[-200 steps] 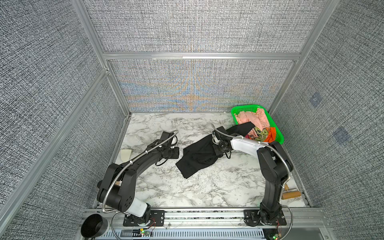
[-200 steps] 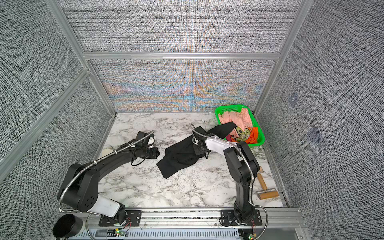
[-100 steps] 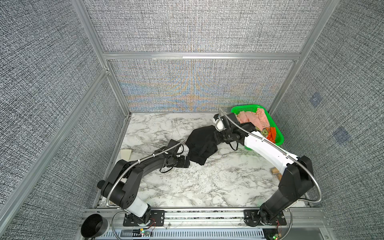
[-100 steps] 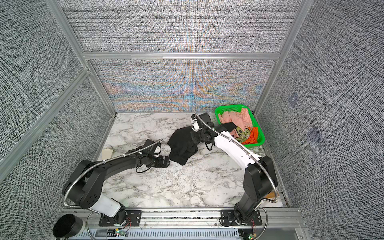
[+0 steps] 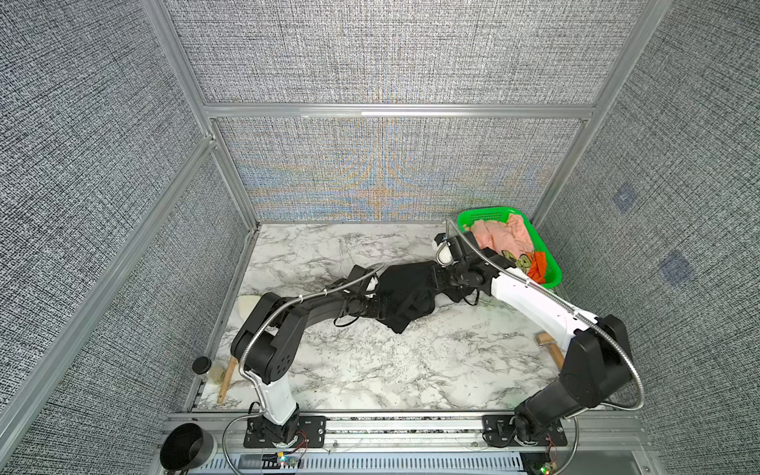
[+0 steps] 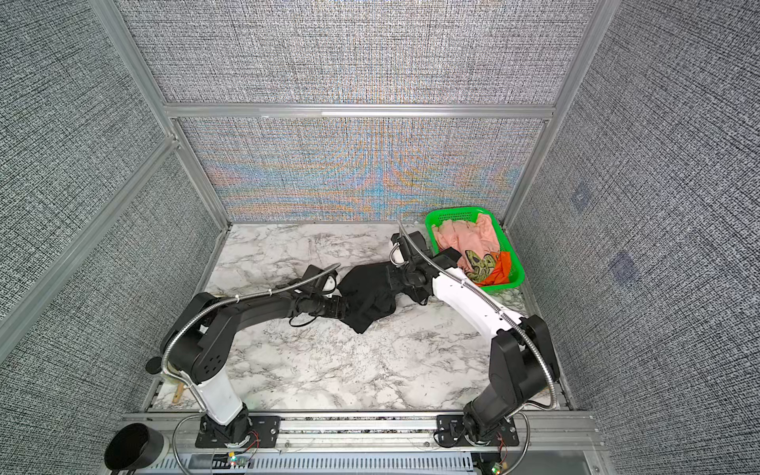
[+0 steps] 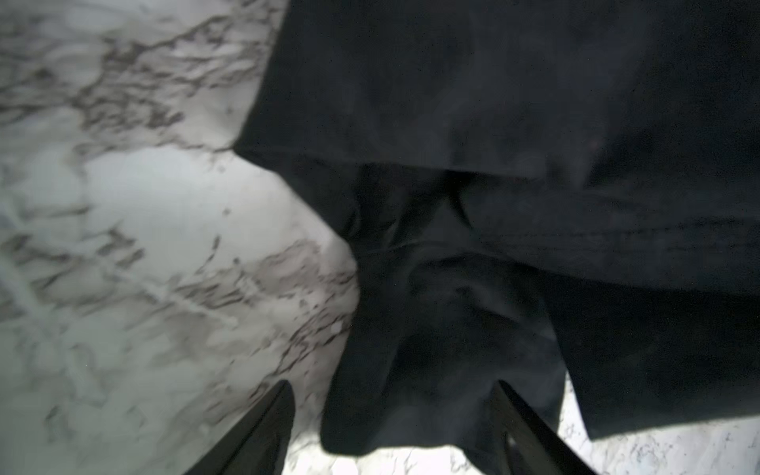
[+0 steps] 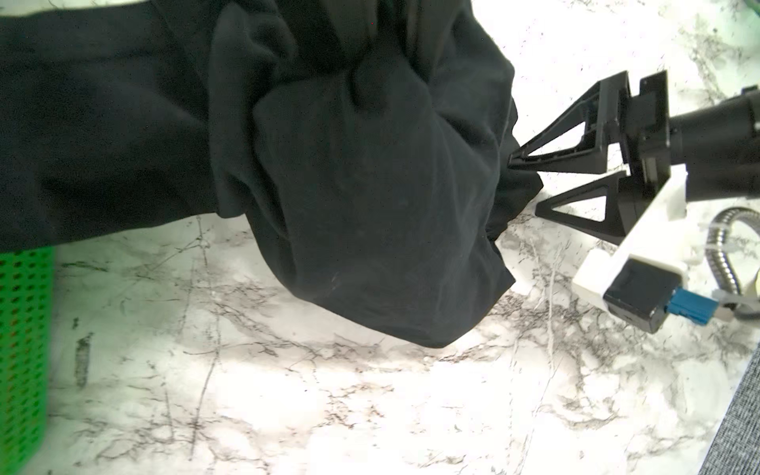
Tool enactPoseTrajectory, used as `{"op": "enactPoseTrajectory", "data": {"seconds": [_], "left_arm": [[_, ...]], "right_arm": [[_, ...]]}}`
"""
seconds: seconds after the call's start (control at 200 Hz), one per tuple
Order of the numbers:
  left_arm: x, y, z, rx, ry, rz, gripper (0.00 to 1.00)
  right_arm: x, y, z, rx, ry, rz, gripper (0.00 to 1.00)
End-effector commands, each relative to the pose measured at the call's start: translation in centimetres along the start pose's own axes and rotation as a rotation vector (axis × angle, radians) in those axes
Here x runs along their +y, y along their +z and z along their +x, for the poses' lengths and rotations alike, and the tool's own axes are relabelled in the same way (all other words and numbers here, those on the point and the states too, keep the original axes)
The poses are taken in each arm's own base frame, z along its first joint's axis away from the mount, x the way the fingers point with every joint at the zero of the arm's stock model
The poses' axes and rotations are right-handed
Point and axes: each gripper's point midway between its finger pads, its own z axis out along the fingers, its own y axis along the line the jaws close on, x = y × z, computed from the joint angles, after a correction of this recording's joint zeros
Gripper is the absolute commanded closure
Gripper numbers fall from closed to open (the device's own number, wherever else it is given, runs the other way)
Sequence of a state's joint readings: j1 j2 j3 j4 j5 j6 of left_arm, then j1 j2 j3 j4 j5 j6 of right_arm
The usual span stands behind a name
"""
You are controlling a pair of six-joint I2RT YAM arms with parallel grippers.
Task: Fold and stack t-shirts
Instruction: Flatten out the T-shirt at the center of the table.
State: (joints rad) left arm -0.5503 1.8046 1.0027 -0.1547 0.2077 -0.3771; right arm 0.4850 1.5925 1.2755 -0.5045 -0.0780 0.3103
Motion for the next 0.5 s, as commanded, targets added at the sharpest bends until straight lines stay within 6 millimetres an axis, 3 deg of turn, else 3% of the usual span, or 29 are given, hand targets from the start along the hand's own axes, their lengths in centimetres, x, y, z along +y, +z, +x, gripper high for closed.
{"op": "enactPoseTrajectory", "data": {"seconds": [0.0,0.125,0.2,0.315,0.495], "left_arm": [[0.5,0.7,-0.5,-0.001,0.000,-0.045,0.31],[3.6,1.6,0.3,0.051,-0.037,-0.216,0.35],[3.7,1.6,0.5,0.047,-0.027,-0.219,0.35],[1.5,2.4,0.8,0.057,0.005,-0.116,0.40],[-3.9,3.7,2.9,0.119,0.112,0.030,0.51]], "right_arm": [[0.3,-0.1,-0.9,-0.044,0.008,-0.014,1.00],[-0.1,-0.4,-0.7,-0.052,0.010,-0.005,1.00],[-0.3,-0.5,-0.6,-0.054,0.016,-0.007,1.00],[-0.2,-0.4,-0.6,-0.052,0.022,-0.017,1.00],[-1.0,-0.3,-0.5,-0.059,0.056,-0.008,1.00]]}}
